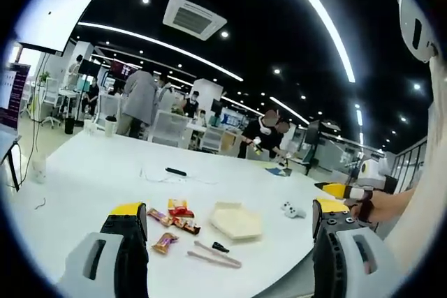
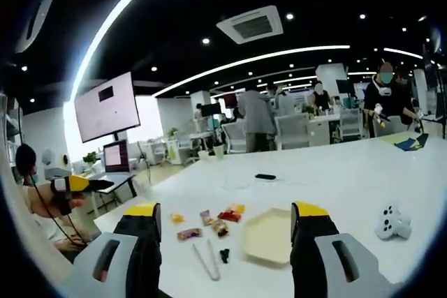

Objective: Place the target food into the container with the food tongs after gripping and lifting it, then release it inside without dropping or visibly crushing the food.

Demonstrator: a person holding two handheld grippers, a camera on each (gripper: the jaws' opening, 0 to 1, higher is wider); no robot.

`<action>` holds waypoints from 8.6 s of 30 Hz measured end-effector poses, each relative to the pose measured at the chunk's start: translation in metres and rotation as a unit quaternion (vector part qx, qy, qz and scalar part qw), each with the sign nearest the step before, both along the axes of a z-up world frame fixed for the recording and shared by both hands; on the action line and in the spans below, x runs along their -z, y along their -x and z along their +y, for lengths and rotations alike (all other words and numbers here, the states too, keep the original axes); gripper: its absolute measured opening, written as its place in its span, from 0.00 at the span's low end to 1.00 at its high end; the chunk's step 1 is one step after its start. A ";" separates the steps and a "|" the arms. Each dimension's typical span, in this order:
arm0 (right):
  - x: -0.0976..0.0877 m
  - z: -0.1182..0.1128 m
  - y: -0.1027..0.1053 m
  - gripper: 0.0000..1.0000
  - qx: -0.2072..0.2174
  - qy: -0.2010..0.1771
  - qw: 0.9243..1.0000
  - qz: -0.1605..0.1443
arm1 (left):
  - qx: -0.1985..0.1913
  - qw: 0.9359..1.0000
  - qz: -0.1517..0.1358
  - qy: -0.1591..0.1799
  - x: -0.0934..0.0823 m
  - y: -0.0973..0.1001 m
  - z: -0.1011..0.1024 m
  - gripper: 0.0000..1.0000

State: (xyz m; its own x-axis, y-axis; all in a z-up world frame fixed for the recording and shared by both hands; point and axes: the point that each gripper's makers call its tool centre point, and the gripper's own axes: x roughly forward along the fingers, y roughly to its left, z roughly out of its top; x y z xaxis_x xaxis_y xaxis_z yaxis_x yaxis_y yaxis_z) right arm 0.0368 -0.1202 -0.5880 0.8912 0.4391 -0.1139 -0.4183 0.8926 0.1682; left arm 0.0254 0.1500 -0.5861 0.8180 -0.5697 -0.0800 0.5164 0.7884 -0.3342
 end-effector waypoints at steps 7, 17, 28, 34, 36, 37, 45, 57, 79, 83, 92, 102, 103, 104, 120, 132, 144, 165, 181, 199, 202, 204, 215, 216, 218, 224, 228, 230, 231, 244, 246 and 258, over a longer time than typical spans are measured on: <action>0.002 0.004 -0.004 0.76 -0.006 0.001 1.000 0.003 | -0.002 1.000 0.001 -0.002 0.001 -0.002 0.001 0.99; 0.004 0.007 -0.007 0.75 -0.010 0.005 1.000 0.006 | 0.015 0.999 0.015 -0.031 0.018 -0.002 -0.004 0.99; 0.016 0.002 -0.001 0.70 -0.003 0.007 0.999 0.031 | 0.066 0.995 0.034 -0.071 0.031 -0.004 -0.021 0.84; 0.022 0.002 0.008 0.64 -0.007 -0.002 0.999 0.045 | 0.087 0.992 0.047 -0.079 0.035 -0.008 -0.028 0.70; 0.023 0.001 0.011 0.64 -0.005 0.002 0.999 0.045 | 0.092 0.991 0.055 -0.082 0.041 -0.010 -0.032 0.72; 0.024 0.000 0.012 0.64 -0.004 0.002 0.999 0.045 | 0.098 0.990 0.058 -0.085 0.044 -0.010 -0.034 0.72; 0.029 -0.008 0.020 0.64 0.012 0.003 0.999 0.053 | 0.159 0.978 0.092 -0.099 0.064 -0.010 -0.059 0.76; 0.034 0.000 0.028 0.62 0.018 -0.005 0.998 0.059 | 0.198 0.965 0.116 -0.130 0.082 -0.013 -0.068 0.65; 0.036 -0.007 0.037 0.61 0.045 0.017 0.997 0.065 | 0.270 0.940 0.095 -0.185 0.114 -0.022 -0.083 0.48; 0.036 -0.008 0.038 0.61 0.051 0.014 0.996 0.072 | 0.270 0.939 0.101 -0.185 0.117 -0.025 -0.082 0.44; 0.039 0.005 0.041 0.61 0.038 0.033 0.996 0.077 | 0.276 0.935 0.109 -0.194 0.132 -0.037 -0.088 0.45; 0.033 0.000 0.053 0.61 0.061 0.044 0.995 0.061 | 0.318 0.911 0.110 -0.237 0.153 -0.045 -0.098 0.47; 0.033 -0.001 0.054 0.61 0.064 0.046 0.995 0.059 | 0.319 0.909 0.108 -0.245 0.155 -0.048 -0.098 0.47; 0.033 -0.004 0.056 0.61 0.071 0.048 0.995 0.058 | 0.316 0.909 0.106 -0.250 0.157 -0.052 -0.099 0.48; 0.043 -0.017 0.071 0.61 0.098 0.064 0.990 0.079 | 0.319 0.898 0.107 -0.285 0.182 -0.066 -0.092 0.52; 0.044 -0.001 0.060 0.62 0.081 0.060 0.992 0.076 | 0.353 0.874 0.115 -0.314 0.204 -0.054 -0.095 0.55; 0.054 -0.007 0.062 0.62 0.087 0.074 0.989 0.091 | 0.389 0.845 0.115 -0.350 0.219 -0.051 -0.096 0.54; 0.060 -0.012 0.053 0.61 0.102 0.086 0.986 0.096 | 0.425 0.796 0.107 -0.416 0.251 -0.070 -0.092 0.47; 0.064 -0.026 0.053 0.60 0.128 0.059 0.985 0.104 | 0.443 0.779 0.058 -0.439 0.238 -0.084 -0.108 0.45; 0.067 -0.040 0.062 0.59 0.146 0.057 0.982 0.104 | 0.483 0.724 0.057 -0.489 0.263 -0.083 -0.107 0.47; 0.067 -0.042 0.062 0.59 0.148 0.054 0.982 0.104 | 0.486 0.719 0.056 -0.494 0.265 -0.080 -0.106 0.47; 0.068 -0.043 0.063 0.59 0.142 0.074 0.982 0.104 | 0.486 0.718 0.054 -0.496 0.265 -0.079 -0.105 0.47; 0.064 -0.040 0.068 0.55 0.134 0.097 0.982 0.096 | 0.486 0.720 0.069 -0.490 0.268 -0.071 -0.102 0.47; 0.064 -0.040 0.069 0.55 0.133 0.097 0.981 0.097 | 0.486 0.722 0.067 -0.488 0.268 -0.072 -0.102 0.46; 0.061 -0.041 0.071 0.55 0.136 0.092 0.982 0.097 | 0.483 0.724 0.065 -0.489 0.268 -0.073 -0.102 0.44; 0.054 -0.047 0.072 0.55 0.141 0.088 0.982 0.091 | 0.477 0.735 0.074 -0.477 0.269 -0.078 -0.105 0.40; 0.054 -0.046 0.072 0.55 0.135 0.094 0.982 0.093 | 0.477 0.743 0.073 -0.463 0.270 -0.080 -0.105 0.38; 0.054 -0.046 0.072 0.55 0.132 0.096 0.982 0.094 | 0.477 0.744 0.071 -0.462 0.269 -0.080 -0.106 0.37; 0.055 -0.045 0.072 0.55 0.132 0.096 0.982 0.095 | 0.478 0.744 0.071 -0.462 0.269 -0.079 -0.106 0.37; 0.057 -0.042 0.069 0.55 0.139 0.091 0.981 0.098 | 0.507 0.718 0.067 -0.472 0.269 -0.081 -0.102 0.15; 0.058 -0.042 0.070 0.55 0.144 0.089 0.981 0.099 | 0.510 0.715 0.065 -0.473 0.269 -0.082 -0.102 0.14; 0.058 -0.028 0.077 0.55 0.158 0.059 0.981 0.094 | 0.530 0.695 0.049 -0.483 0.270 -0.080 -0.101 0.08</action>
State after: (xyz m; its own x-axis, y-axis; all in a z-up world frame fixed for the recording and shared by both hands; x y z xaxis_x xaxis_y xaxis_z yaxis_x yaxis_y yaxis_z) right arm -0.0403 -0.1484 -0.6460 0.9392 0.1175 -0.3226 -0.0883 0.9907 0.1036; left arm 0.1054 0.0485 -0.8561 -0.0567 -0.4902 -0.8698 0.9905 -0.1368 0.0125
